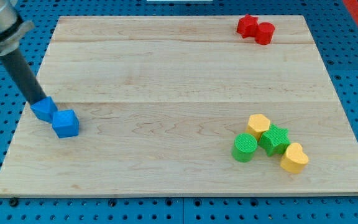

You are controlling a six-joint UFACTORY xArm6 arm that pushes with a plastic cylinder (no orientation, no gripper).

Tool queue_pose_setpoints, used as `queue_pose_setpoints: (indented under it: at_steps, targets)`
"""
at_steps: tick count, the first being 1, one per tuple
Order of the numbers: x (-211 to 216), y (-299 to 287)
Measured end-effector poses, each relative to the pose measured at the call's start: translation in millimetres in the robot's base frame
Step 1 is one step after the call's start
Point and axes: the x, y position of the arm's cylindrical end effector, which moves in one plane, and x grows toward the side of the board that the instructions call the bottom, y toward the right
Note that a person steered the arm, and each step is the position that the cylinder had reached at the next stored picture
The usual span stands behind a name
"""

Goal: Move your arm to the right of the hexagon

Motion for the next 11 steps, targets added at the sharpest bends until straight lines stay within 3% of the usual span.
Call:
queue_pose_setpoints:
  at_steps: [2, 3, 5, 6, 7, 11]
  targets:
    - [-30, 2]
    - [-39, 74]
    - [-50, 324]
    - [-3, 436]
    - [23, 462]
    - [20, 462]
